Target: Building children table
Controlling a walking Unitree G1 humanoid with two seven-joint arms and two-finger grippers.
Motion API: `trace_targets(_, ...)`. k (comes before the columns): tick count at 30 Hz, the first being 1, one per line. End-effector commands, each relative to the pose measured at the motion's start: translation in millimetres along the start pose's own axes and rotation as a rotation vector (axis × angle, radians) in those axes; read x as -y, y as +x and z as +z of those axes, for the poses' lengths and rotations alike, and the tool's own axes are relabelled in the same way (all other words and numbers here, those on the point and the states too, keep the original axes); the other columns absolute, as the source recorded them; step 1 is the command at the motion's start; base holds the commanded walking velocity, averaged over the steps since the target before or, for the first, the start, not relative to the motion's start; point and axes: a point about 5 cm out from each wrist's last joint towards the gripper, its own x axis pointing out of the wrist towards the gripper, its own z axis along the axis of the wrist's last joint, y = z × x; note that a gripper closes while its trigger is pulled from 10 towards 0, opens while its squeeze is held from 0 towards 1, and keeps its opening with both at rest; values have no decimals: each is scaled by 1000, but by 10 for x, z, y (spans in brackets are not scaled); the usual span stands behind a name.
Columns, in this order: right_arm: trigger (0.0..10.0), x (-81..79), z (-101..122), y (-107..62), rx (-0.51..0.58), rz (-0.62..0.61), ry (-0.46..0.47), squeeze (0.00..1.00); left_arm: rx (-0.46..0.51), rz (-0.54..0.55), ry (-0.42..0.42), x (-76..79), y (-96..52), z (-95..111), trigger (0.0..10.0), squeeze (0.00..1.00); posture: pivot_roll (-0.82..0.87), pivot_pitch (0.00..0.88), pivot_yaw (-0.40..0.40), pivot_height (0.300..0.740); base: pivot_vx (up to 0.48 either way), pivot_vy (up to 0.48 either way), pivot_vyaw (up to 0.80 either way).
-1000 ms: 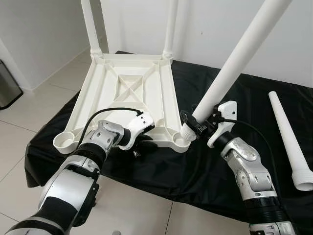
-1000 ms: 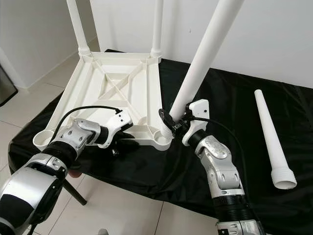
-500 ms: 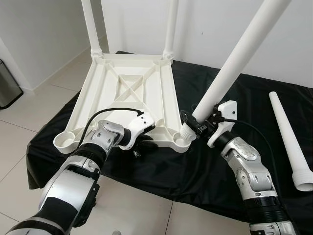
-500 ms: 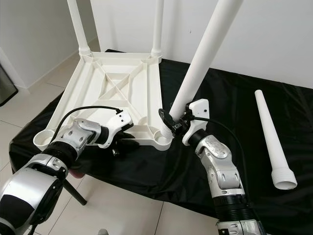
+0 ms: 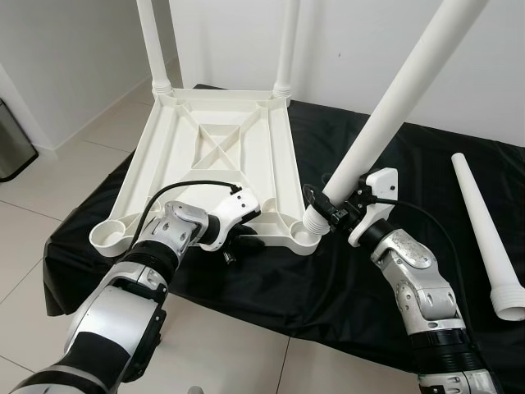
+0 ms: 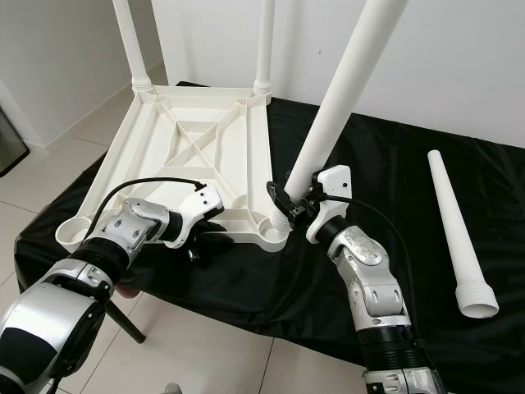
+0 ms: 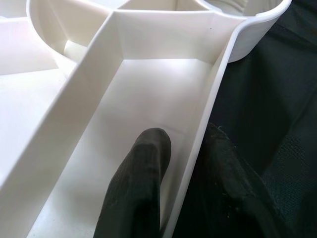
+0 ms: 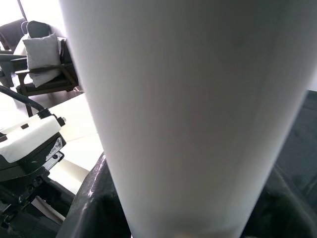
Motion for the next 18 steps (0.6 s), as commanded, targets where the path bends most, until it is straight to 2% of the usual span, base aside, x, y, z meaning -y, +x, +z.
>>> trace_targets(1,10000,4,23,-10,6,0,-13,0,-2,194,25,-79,6,9,10000,0,-66,28,-15,740,0,0,0)
trace_targets(18,10000,3,22,11,9,-3,-10,0,-9,192,28,-87,-16,-13,10000,0,-63,30,-12,740,0,0,0)
